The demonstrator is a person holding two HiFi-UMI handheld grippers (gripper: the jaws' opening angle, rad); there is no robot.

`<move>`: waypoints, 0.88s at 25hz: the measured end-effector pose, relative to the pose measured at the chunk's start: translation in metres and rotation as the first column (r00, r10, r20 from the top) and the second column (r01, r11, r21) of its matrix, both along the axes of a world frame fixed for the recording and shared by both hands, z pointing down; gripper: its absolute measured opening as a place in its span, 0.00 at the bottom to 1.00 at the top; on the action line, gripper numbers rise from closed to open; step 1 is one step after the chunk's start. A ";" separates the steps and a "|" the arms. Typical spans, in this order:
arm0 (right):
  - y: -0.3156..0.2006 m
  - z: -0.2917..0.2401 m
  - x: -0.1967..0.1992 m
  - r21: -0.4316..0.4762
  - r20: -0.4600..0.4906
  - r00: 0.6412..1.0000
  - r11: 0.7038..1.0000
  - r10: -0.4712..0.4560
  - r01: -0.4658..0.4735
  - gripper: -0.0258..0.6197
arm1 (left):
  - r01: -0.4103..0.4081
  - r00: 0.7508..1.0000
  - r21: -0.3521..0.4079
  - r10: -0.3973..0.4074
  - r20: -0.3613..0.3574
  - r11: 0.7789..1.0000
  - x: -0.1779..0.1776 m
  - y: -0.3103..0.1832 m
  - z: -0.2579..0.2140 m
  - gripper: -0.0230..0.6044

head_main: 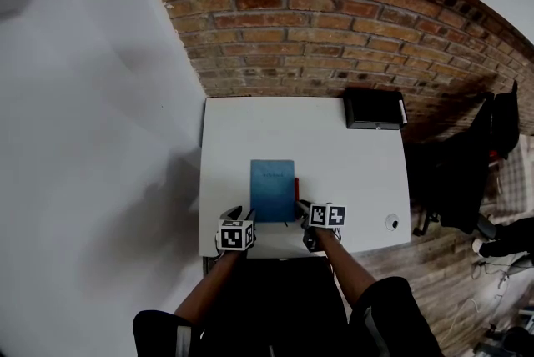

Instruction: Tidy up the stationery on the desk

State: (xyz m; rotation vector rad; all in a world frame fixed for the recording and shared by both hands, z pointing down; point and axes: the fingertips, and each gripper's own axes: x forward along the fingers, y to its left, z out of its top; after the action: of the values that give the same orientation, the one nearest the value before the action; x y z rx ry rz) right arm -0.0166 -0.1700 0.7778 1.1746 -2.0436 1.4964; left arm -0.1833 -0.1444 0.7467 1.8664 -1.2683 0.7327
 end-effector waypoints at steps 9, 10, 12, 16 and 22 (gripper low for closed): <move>-0.005 0.003 0.001 -0.021 0.017 1.000 1.000 0.019 -0.018 0.14 | 0.001 1.000 -0.011 -0.001 -0.001 1.000 -0.002 0.001 0.004 0.32; -0.005 0.003 0.001 -0.023 0.016 1.000 1.000 0.022 -0.022 0.14 | 0.002 1.000 -0.013 -0.002 0.000 1.000 -0.002 0.001 0.005 0.32; -0.006 0.005 0.001 -0.027 0.019 0.999 0.999 0.029 -0.028 0.14 | 0.003 1.000 -0.015 -0.003 0.000 1.000 -0.003 0.001 0.006 0.32; -0.008 0.005 0.000 -0.046 0.051 0.998 0.998 0.048 -0.046 0.14 | 0.001 1.000 -0.022 -0.001 0.004 1.000 -0.004 0.001 0.007 0.32; -0.009 0.005 -0.001 -0.055 0.056 0.997 0.997 0.058 -0.055 0.14 | -0.002 1.000 -0.023 0.002 0.003 1.000 -0.003 0.000 0.006 0.32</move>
State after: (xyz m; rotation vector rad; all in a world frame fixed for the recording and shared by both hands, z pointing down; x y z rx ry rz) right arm -0.0174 -0.1786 0.7830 1.1917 -2.0097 1.6187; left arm -0.1859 -0.1440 0.7531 1.8486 -1.2551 0.7481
